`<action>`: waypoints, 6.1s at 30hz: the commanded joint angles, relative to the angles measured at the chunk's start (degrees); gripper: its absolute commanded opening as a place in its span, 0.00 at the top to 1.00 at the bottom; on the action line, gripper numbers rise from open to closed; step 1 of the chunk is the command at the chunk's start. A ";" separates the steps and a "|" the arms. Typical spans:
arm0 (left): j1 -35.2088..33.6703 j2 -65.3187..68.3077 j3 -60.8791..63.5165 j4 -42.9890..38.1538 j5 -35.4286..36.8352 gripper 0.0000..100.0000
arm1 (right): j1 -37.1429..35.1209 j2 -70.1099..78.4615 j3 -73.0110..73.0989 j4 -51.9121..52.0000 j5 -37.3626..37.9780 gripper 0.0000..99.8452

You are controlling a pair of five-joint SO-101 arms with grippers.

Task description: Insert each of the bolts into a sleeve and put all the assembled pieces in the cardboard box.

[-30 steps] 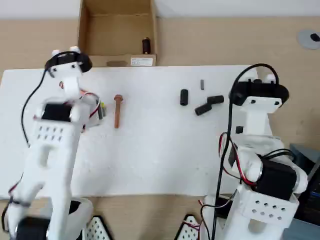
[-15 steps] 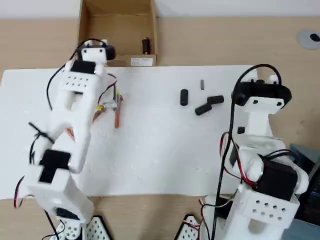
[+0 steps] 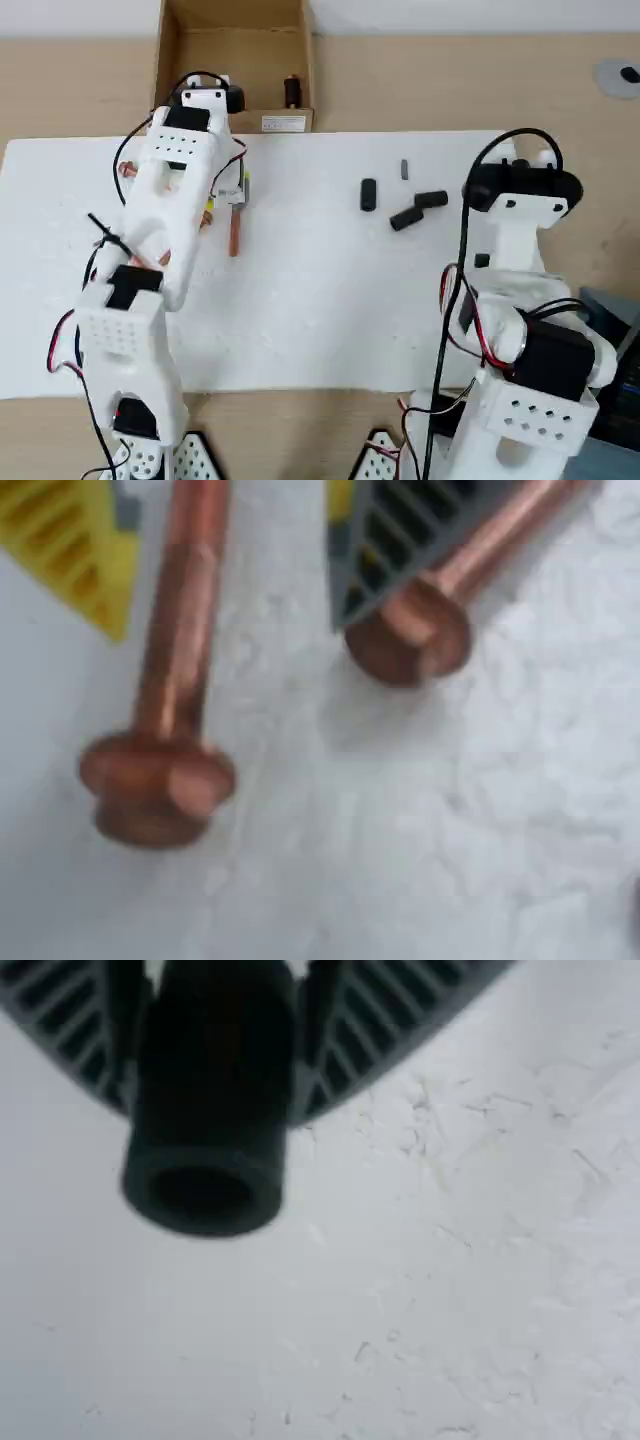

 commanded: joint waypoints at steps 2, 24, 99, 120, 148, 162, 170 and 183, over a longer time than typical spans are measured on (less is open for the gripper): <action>0.62 2.33 -6.07 -0.09 -0.35 0.85 | 0.92 -0.75 -0.04 -1.23 -0.35 0.99; 3.08 10.59 -8.88 0.62 -0.18 1.00 | 0.92 -0.92 -0.04 -1.23 -0.26 0.99; 16.88 -119.16 79.82 -34.29 16.97 1.00 | -46.73 -47.16 50.24 -37.54 2.20 0.99; 19.08 -133.23 83.34 -34.29 26.81 1.00 | -57.45 -53.05 52.97 -44.31 2.29 0.99; 18.55 -133.23 88.00 -37.45 26.37 1.00 | -58.24 -53.05 51.12 -44.31 2.46 0.99; 19.16 -133.05 91.78 -37.45 26.46 1.00 | -58.24 -53.05 49.63 -44.40 2.46 0.99; 27.87 -133.05 92.84 -29.54 26.46 1.00 | -58.24 -53.05 49.63 -44.40 2.46 0.99; 31.03 -133.05 93.19 -22.86 19.87 1.00 | -58.15 -53.05 49.63 -44.40 2.46 0.99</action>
